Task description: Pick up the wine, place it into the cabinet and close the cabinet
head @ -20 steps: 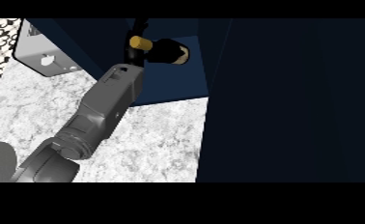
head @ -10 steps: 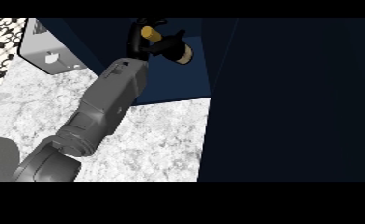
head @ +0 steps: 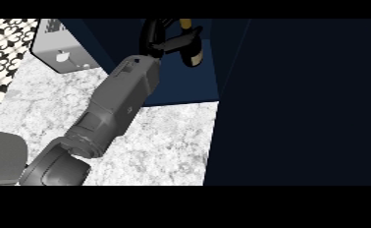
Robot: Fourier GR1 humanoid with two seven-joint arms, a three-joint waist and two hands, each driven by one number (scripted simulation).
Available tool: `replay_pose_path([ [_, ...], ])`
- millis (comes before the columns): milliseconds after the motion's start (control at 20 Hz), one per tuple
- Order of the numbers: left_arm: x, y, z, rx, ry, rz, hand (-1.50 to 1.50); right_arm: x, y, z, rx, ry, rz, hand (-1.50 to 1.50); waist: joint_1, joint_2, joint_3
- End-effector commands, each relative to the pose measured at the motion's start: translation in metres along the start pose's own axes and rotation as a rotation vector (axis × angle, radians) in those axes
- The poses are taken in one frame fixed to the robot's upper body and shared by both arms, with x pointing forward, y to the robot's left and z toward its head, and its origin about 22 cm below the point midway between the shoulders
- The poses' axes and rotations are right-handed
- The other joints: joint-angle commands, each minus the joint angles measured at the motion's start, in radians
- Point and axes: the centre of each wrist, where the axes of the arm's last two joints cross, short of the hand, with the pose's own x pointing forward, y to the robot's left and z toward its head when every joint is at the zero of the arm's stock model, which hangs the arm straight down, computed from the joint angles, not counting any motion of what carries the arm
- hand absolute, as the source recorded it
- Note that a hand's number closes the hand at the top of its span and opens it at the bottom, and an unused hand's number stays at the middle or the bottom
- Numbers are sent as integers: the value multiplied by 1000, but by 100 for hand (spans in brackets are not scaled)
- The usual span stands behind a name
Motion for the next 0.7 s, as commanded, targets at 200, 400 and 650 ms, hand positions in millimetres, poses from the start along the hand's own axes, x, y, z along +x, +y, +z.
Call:
replay_pose_path([
  [200,8,-18,-3,-49,16,64,-150,51,-4,18,-22,3,-97,-150,32,-21,2],
  [400,-3,-14,7,-55,16,76,-150,40,-2,14,-56,7,-86,-150,47,-22,1],
  [650,-10,-12,18,-85,15,142,-150,44,-4,16,-50,17,-87,-150,46,-28,1],
])
